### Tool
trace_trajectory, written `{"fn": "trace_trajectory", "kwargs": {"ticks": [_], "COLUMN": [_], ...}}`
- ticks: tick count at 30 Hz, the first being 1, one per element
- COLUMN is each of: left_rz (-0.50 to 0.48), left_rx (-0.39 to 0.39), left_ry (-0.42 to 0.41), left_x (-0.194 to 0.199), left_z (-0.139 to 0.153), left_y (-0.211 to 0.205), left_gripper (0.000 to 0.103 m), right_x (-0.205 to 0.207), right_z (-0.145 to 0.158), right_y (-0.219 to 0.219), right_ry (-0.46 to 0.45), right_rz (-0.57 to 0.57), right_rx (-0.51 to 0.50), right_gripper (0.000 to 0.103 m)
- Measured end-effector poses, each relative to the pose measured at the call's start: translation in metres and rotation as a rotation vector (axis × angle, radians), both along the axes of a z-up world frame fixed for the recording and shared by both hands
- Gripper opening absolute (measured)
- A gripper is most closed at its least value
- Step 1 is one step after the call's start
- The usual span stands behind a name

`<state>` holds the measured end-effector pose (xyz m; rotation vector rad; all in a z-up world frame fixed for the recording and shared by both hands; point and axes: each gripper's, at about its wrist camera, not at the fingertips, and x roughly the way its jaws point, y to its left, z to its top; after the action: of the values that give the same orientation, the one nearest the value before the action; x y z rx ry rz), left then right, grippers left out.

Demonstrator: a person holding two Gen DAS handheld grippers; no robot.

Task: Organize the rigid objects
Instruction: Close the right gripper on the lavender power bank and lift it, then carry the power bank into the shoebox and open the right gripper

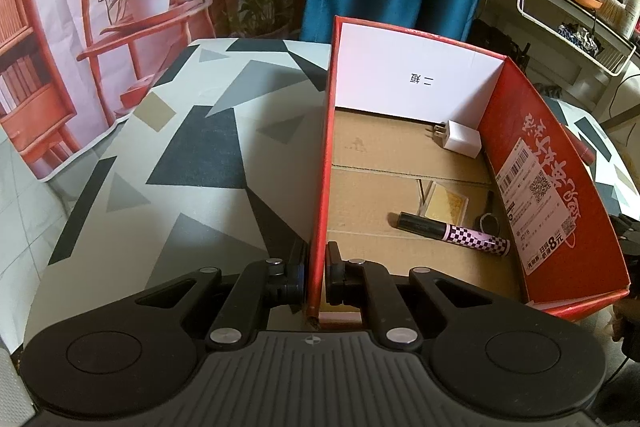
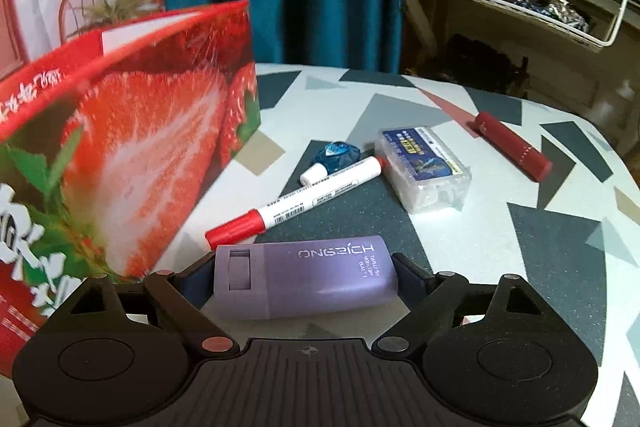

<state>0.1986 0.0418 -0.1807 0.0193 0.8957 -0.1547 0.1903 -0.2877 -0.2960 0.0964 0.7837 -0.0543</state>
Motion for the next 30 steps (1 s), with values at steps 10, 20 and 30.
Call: {"fn": "trace_trajectory", "kwargs": {"ticks": [10,20,30], "left_rz": [-0.002,-0.006,-0.005], "left_rx": [0.011,0.015,0.013], "left_ry": [0.002,0.005,0.005], "left_x": [0.000,0.000,-0.001], "left_z": [0.001,0.001,0.000], "left_y": [0.000,-0.001,0.001], "left_gripper": [0.010,0.010,0.010], "right_x": [-0.003,0.014,0.048], "right_z": [0.027,0.088,0.117], "right_y": [-0.005,0.004,0.051], "right_ry": [-0.064,-0.240,-0.312], "right_rz": [-0.005,0.058,0.264], "right_rx": [0.004,0.039,-0.011], "right_gripper": [0.087,0.087,0.087]}}
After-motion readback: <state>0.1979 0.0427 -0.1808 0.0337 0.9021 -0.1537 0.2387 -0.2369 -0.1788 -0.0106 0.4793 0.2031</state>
